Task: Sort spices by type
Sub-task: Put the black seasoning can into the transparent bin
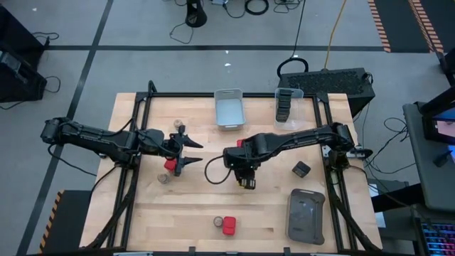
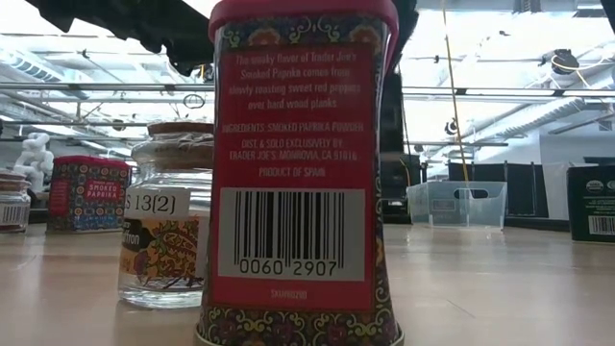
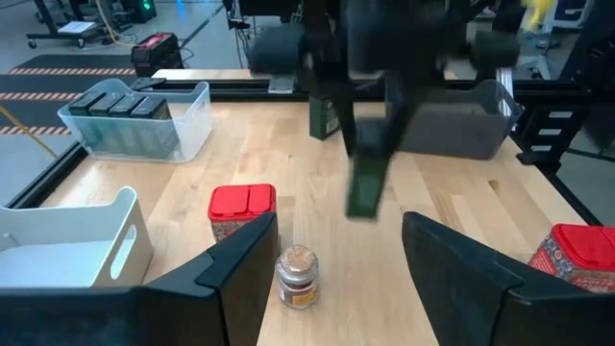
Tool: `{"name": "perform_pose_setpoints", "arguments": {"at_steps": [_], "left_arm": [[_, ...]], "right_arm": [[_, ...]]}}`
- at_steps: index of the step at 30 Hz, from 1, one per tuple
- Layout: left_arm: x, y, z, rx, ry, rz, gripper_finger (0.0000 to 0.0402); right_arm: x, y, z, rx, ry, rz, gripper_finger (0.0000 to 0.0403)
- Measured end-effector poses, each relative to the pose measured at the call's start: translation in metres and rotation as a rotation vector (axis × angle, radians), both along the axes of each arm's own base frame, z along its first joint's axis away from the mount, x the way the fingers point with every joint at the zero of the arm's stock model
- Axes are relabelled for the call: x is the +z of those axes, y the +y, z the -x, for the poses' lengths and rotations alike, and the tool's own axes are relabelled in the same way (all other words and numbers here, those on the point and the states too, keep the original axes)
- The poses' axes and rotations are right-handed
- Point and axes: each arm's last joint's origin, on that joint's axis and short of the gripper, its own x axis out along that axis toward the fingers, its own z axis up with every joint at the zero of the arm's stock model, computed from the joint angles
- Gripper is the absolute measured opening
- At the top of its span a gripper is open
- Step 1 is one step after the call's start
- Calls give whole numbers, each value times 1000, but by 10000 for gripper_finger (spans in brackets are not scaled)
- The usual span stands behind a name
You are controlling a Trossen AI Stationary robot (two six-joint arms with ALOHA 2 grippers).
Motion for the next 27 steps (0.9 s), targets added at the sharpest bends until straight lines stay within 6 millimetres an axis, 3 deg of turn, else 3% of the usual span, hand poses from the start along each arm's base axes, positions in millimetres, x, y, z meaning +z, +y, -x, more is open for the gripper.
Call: {"name": "perform_pose_setpoints", "arguments": {"at_steps": [8,14,21,27], "left_arm": [[0,0,0,0,1,1,231],[0,0,0,2,2,7,231],[0,0,0,2,-4,9,231],[1,0,0,3,-7,12,231]], "right_arm": [[51,-24,26,21,-34,122,117],[76,-58,76,-56,-73,202,120],[70,-99,141,-164,-53,249,120],[53,-128,167,-117,10,293,120]]}}
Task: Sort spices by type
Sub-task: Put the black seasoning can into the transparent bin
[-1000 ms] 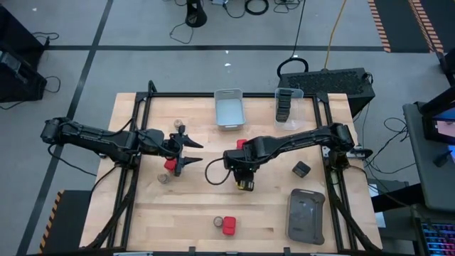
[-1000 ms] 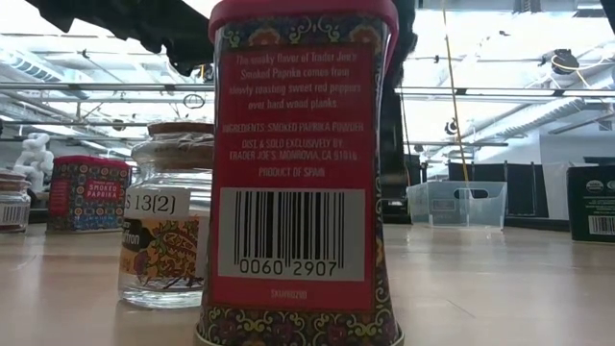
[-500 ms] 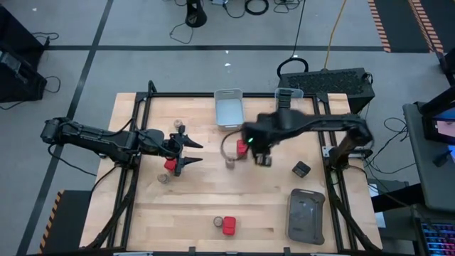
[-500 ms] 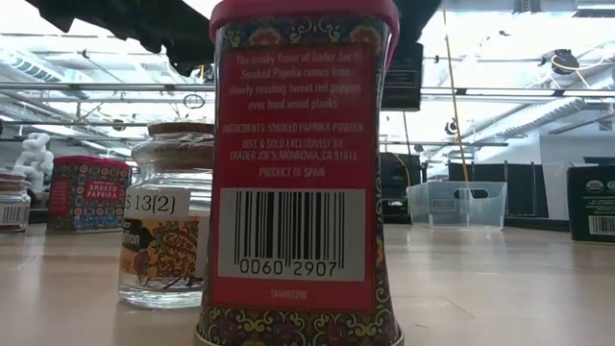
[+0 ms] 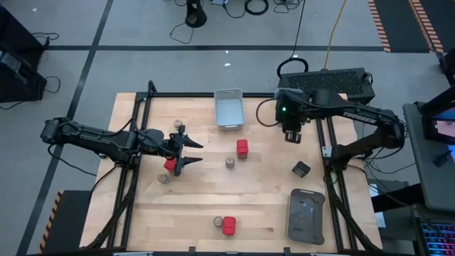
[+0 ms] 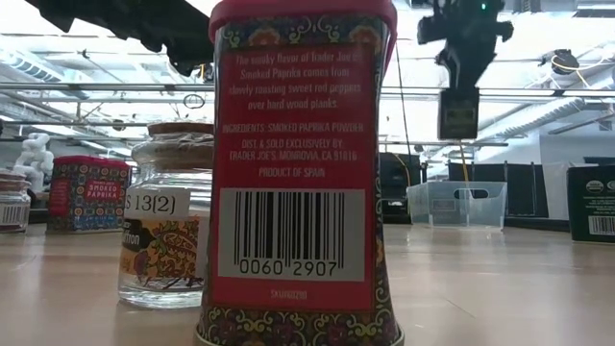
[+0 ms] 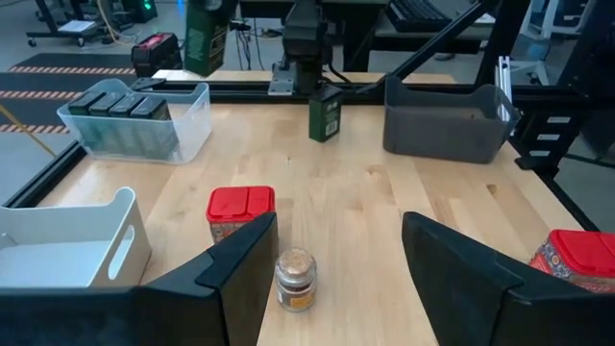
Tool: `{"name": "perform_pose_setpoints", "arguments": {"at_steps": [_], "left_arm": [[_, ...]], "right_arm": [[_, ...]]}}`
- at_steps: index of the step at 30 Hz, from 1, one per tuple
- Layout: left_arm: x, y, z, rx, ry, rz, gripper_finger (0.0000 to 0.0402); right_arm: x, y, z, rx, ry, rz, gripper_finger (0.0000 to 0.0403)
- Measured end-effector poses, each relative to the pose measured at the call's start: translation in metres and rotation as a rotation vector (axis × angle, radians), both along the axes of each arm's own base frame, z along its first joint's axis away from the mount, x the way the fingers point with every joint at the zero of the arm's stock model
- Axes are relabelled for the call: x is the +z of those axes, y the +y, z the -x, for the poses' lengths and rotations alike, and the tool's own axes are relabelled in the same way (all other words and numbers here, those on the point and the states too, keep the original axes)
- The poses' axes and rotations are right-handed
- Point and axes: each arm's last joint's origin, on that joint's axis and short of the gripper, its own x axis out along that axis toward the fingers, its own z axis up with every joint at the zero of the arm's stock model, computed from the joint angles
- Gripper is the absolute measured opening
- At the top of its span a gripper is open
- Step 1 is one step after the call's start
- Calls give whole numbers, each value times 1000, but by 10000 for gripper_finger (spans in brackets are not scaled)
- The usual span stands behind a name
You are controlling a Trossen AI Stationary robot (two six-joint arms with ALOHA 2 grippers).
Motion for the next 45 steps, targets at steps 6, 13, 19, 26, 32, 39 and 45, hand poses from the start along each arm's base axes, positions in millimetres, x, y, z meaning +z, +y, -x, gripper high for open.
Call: {"name": "perform_pose_setpoints", "arguments": {"at_steps": [6,13,19,26,32,39,45], "left_arm": [[0,0,0,2,1,7,231],[-1,0,0,2,6,6,231],[-1,0,0,2,11,6,231],[-1,0,0,2,12,4,231],[-2,0,1,2,27,2,231],[-3,0,1,5,33,0,231],[-3,0,1,5,31,1,231]], "right_arm": [[-11,-25,7,28,74,10,120],[-20,-51,6,29,96,13,120],[-31,-65,1,7,114,-31,121],[-45,-75,-8,26,143,-68,121],[-47,-80,-9,19,136,-62,121],[-48,-83,-7,-8,110,-88,121],[-67,-81,-4,-8,151,-111,121]]}}
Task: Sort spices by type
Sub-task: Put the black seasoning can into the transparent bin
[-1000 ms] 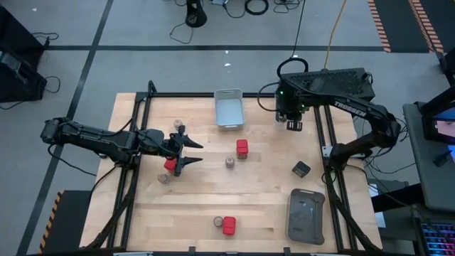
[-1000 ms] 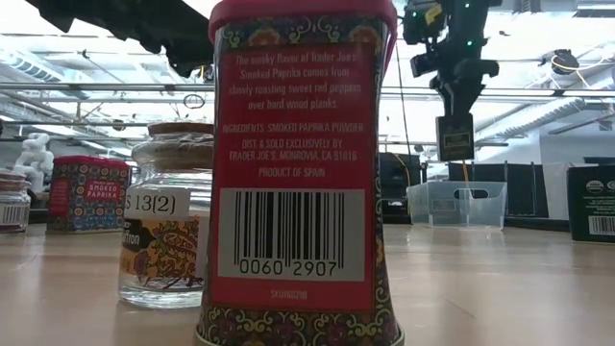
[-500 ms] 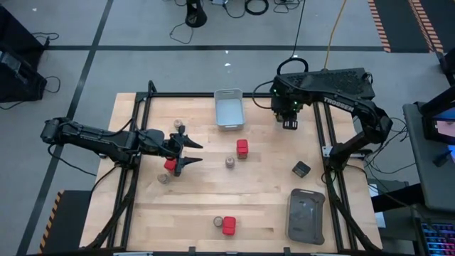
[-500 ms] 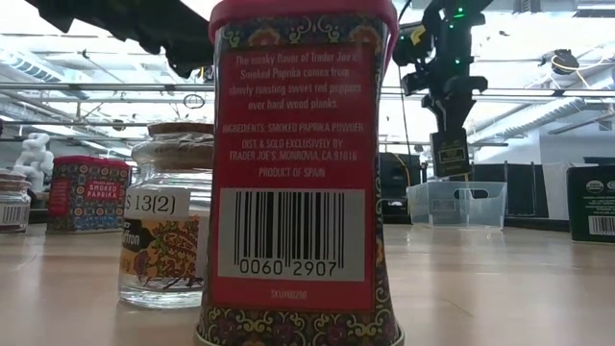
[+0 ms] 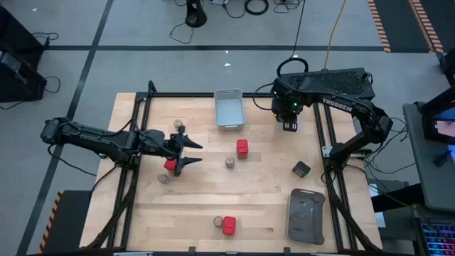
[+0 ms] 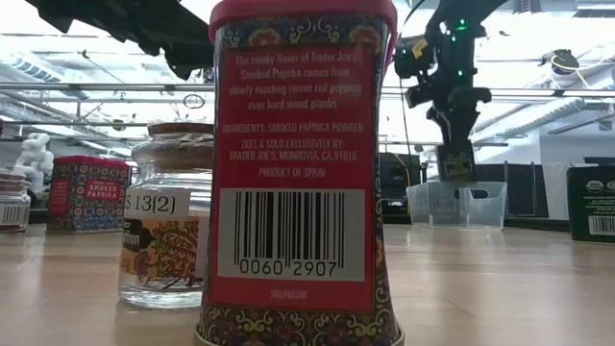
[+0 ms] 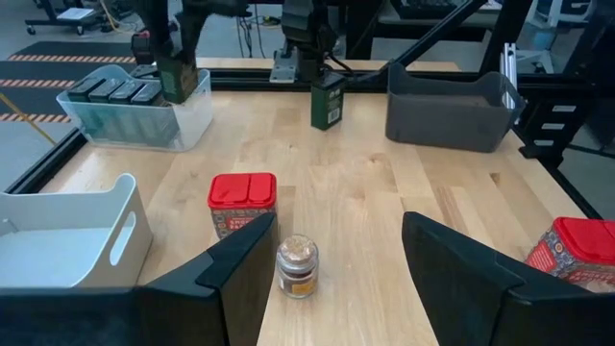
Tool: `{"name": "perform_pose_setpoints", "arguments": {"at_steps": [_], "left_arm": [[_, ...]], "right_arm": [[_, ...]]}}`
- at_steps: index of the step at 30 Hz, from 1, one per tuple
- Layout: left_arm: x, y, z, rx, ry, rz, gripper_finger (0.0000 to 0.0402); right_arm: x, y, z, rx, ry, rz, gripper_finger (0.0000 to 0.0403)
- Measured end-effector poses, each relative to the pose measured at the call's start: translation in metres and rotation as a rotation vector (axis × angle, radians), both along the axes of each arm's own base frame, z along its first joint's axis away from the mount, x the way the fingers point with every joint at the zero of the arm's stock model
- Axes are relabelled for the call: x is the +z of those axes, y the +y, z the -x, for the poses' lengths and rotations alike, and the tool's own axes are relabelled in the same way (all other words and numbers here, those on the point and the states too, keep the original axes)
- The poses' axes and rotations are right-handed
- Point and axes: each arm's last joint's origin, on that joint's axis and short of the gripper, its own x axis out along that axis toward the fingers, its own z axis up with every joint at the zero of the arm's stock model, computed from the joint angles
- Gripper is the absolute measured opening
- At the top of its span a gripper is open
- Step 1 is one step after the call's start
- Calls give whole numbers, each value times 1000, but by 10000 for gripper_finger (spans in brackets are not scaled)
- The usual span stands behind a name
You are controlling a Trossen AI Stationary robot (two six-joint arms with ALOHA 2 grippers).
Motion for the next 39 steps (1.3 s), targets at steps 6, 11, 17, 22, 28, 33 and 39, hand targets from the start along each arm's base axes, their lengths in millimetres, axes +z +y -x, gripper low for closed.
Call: {"name": "perform_pose_setpoints", "arguments": {"at_steps": [6,11,17,22,28,33,39], "left_arm": [[0,0,0,0,-1,0,231],[0,0,0,0,-2,0,231],[0,0,0,0,-2,0,231],[0,0,0,0,-2,0,231],[0,0,0,0,-2,0,231],[0,0,0,0,-2,0,231],[0,0,0,1,-2,1,231]], "right_arm": [[-22,0,0,19,1,7,121],[-30,-1,-2,35,-27,28,121],[-39,-3,-1,39,-49,39,121],[-47,-5,3,18,-45,32,121],[-49,-5,4,8,-55,33,123],[-49,-6,2,9,-77,32,134],[-49,-6,1,11,-96,19,149]]}}
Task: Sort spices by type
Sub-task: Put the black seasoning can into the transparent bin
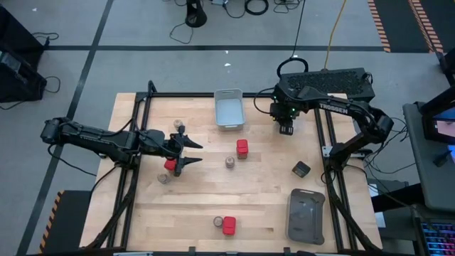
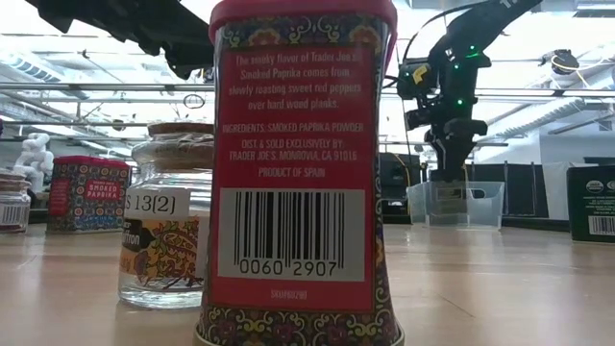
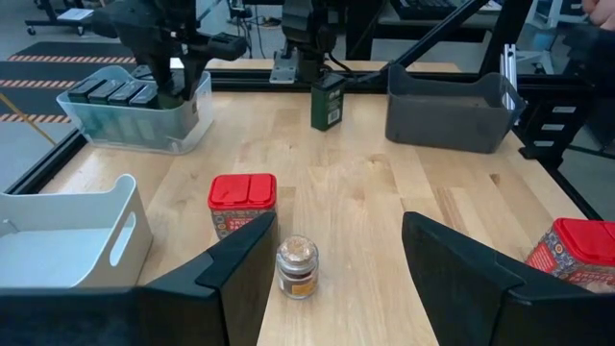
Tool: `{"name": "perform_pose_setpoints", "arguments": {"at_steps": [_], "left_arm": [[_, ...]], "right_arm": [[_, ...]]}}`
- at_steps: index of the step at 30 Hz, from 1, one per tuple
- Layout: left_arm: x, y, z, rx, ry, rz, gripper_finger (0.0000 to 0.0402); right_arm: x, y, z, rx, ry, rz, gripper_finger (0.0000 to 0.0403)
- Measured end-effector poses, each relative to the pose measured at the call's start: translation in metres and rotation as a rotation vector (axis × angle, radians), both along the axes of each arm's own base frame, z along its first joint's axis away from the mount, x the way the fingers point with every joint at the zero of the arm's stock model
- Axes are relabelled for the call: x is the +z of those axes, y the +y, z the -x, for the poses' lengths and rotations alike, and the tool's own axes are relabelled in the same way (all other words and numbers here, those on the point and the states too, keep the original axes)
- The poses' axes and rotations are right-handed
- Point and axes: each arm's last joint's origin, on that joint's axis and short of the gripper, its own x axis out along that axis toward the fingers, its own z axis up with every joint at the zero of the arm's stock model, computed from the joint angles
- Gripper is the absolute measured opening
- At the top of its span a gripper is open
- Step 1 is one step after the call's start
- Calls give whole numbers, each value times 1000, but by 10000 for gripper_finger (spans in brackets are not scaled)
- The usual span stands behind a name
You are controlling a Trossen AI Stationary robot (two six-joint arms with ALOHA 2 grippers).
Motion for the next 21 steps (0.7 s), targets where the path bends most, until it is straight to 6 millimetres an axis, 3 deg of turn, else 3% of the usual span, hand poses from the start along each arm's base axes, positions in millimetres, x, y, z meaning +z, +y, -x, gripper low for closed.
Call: {"name": "perform_pose_setpoints", "arguments": {"at_steps": [21], "left_arm": [[0,0,0,0,0,0,231]], "right_arm": [[-2,0,0,-2,6,-9,190]]}}
